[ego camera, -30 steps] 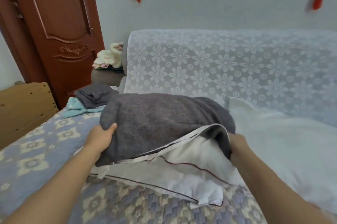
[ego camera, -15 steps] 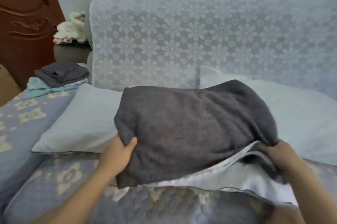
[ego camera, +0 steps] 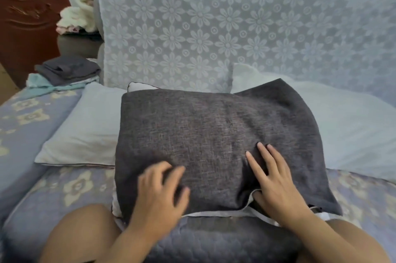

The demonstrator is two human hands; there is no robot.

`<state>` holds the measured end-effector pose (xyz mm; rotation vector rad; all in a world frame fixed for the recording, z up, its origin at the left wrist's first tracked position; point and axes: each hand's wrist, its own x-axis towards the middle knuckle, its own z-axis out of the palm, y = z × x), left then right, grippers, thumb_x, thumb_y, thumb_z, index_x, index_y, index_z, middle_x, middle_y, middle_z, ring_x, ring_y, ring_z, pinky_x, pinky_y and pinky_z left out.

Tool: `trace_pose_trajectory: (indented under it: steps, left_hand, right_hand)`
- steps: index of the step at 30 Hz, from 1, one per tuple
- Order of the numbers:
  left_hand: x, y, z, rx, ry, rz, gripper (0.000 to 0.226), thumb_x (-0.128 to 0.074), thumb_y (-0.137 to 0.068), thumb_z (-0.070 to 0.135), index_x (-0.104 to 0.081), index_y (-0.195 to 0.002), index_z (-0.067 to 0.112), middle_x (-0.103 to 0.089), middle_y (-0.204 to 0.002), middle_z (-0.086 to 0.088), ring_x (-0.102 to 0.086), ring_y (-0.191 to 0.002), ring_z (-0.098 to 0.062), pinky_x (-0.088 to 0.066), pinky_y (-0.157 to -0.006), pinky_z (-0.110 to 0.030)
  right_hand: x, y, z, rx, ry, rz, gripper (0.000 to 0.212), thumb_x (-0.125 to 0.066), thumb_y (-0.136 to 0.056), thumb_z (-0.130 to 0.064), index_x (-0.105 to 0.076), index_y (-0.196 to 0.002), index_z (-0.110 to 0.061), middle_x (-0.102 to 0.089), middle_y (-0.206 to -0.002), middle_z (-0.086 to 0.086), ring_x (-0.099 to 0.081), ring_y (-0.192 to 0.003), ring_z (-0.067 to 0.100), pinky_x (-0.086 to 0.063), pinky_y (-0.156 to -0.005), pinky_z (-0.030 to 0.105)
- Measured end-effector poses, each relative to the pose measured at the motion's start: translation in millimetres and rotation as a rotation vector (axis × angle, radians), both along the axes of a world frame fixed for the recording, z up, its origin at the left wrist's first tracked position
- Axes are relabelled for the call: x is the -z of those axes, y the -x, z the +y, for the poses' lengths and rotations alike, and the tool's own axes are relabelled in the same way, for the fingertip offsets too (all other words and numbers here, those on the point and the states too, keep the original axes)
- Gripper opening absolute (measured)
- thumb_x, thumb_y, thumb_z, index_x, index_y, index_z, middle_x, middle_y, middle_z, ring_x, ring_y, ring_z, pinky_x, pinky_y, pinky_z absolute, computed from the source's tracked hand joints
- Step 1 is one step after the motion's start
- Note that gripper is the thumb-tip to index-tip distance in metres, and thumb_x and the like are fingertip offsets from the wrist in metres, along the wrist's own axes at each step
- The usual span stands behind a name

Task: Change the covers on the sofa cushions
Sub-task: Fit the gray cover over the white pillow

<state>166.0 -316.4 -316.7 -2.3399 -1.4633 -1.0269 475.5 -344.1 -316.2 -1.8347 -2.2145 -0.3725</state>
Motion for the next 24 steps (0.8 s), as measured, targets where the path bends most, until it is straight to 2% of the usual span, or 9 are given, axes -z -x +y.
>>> trace_pose_trajectory:
  steps: [5, 8, 11, 13, 15, 18, 20, 22, 24]
  left_hand:
    - [33.3, -17.1, -13.5, 0.044, 0.197, 0.388, 0.096, -0.068, -0.078, 0.067, -0.029, -0.158, 0.032, -0.031, -0.158, -0.021, -0.037, -0.141, -0.046, -0.039, -0.109, -0.063]
    - [28.6, -23.6, -5.8, 0.006, 0.242, 0.345, 0.095, -0.067, -0.083, 0.062, -0.023, -0.16, 0.031, -0.019, -0.164, -0.021, -0.021, -0.15, -0.047, -0.029, -0.115, -0.065]
    - [18.6, -28.4, -4.6, 0.026, 0.229, 0.188, 0.077, -0.056, -0.091, 0.059, -0.032, -0.158, 0.028, -0.022, -0.164, -0.019, -0.019, -0.151, -0.044, -0.021, -0.119, -0.063]
    - [6.1, -23.9, -1.5, -0.014, 0.183, 0.135, 0.071, -0.054, -0.092, 0.052, -0.036, -0.156, 0.026, -0.027, -0.162, -0.016, -0.026, -0.149, -0.043, -0.025, -0.117, -0.065]
    - [-14.3, -15.9, 4.3, -0.074, 0.224, 0.05, 0.081, -0.052, -0.088, 0.061, -0.028, -0.158, 0.028, -0.021, -0.165, -0.013, -0.023, -0.151, -0.04, -0.024, -0.118, -0.064]
    - [-42.1, -21.4, -3.9, -0.076, 0.389, -0.033, 0.108, -0.03, -0.076, 0.094, 0.011, -0.159, 0.039, 0.011, -0.169, -0.003, 0.006, -0.156, -0.029, -0.006, -0.124, -0.058]
    - [-58.6, -38.3, -18.3, -0.049, 0.384, -0.053, 0.114, -0.024, -0.07, 0.099, 0.021, -0.156, 0.04, 0.017, -0.168, 0.0, 0.017, -0.155, -0.025, 0.0, -0.123, -0.056]
    - [-72.5, -50.7, -24.1, -0.06, 0.32, -0.065, 0.108, -0.043, -0.079, 0.084, 0.006, -0.16, 0.033, 0.002, -0.169, -0.003, 0.006, -0.156, -0.029, -0.006, -0.123, -0.056]
    - [-87.1, -38.9, -12.2, -0.146, 0.196, -0.083, 0.092, -0.067, -0.075, 0.045, -0.03, -0.156, 0.024, -0.028, -0.161, -0.01, -0.026, -0.149, -0.036, -0.028, -0.118, -0.057]
  right_hand:
    - [-8.3, 3.1, -2.3, -0.013, 0.07, -0.043, 0.116, -0.073, -0.063, -0.008, -0.013, -0.161, -0.021, -0.004, -0.167, 0.013, -0.003, -0.153, 0.041, -0.017, -0.119, 0.061]
    - [-17.2, 1.6, -0.6, -0.022, -0.005, 0.216, 0.072, -0.053, -0.089, -0.019, -0.03, -0.157, -0.026, -0.018, -0.166, 0.0, -0.012, -0.154, 0.027, -0.017, -0.121, 0.057]
    - [-41.7, 15.3, -6.6, -0.034, -0.161, 0.618, 0.045, -0.057, -0.085, -0.01, -0.063, -0.127, -0.028, -0.057, -0.138, -0.012, -0.045, -0.137, 0.016, -0.031, -0.117, 0.044]
    - [-74.2, 31.3, -12.5, 0.044, -0.224, 0.78, 0.04, -0.052, -0.078, -0.005, -0.065, -0.103, -0.032, -0.068, -0.102, -0.015, -0.063, -0.102, 0.006, -0.046, -0.091, 0.024]
    - [-116.9, 43.8, -7.6, 0.087, -0.285, 0.825, 0.038, -0.041, -0.078, -0.006, -0.061, -0.095, -0.033, -0.065, -0.079, -0.016, -0.06, -0.076, 0.002, -0.04, -0.067, 0.016]
    - [-172.0, 61.3, 13.8, 0.024, -0.255, 0.722, 0.023, -0.047, -0.087, -0.004, -0.059, -0.093, -0.023, -0.066, -0.075, -0.008, -0.061, -0.073, 0.01, -0.047, -0.069, 0.03]
    - [-199.1, 82.4, 26.3, -0.073, -0.229, 0.602, 0.01, -0.05, -0.089, -0.012, -0.052, -0.084, -0.02, -0.061, -0.068, -0.001, -0.058, -0.068, 0.025, -0.045, -0.063, 0.042]
    - [-216.8, 101.3, 34.0, -0.154, -0.22, 0.502, 0.012, -0.049, -0.089, -0.018, -0.044, -0.079, -0.022, -0.054, -0.065, -0.004, -0.052, -0.063, 0.024, -0.037, -0.058, 0.04]
    - [-236.2, 110.6, 35.6, -0.211, -0.325, 0.418, 0.009, -0.049, -0.088, -0.021, -0.044, -0.08, -0.02, -0.05, -0.064, -0.005, -0.046, -0.06, 0.022, -0.029, -0.056, 0.036]
